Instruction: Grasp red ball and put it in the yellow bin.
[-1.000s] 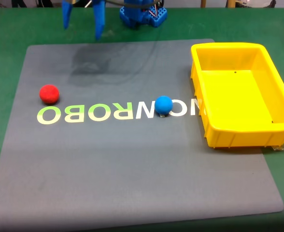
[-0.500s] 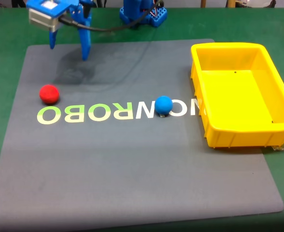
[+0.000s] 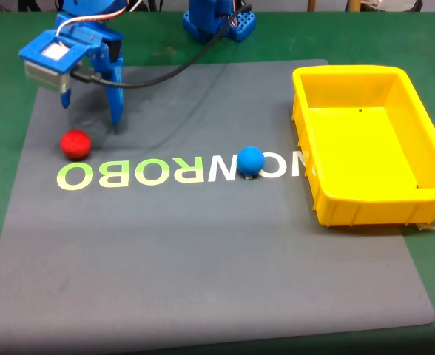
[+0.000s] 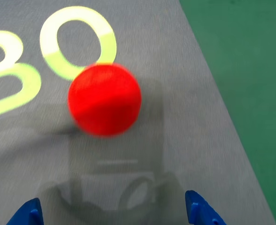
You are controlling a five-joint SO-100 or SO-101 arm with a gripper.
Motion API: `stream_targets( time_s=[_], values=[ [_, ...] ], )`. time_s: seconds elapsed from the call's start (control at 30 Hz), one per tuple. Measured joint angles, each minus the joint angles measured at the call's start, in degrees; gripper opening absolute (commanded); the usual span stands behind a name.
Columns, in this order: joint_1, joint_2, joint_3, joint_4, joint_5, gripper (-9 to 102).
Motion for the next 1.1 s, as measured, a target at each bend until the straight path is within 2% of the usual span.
stream_targets(
  time_s=[0.57, 0.77, 0.83, 0.97, 1.1],
  values=[
    [-2.20, -19.95, -21.01, 0.44, 2.02, 35],
    [-3.16, -22.15, -24.26, 2.20, 2.90, 30],
    [-3.34, -22.15, -24.52, 3.08, 2.90, 26],
    [-4.13, -22.15, -24.79, 4.22, 2.90, 2],
    [-4.13, -22.15, -24.79, 5.10, 2.90, 0]
  ],
)
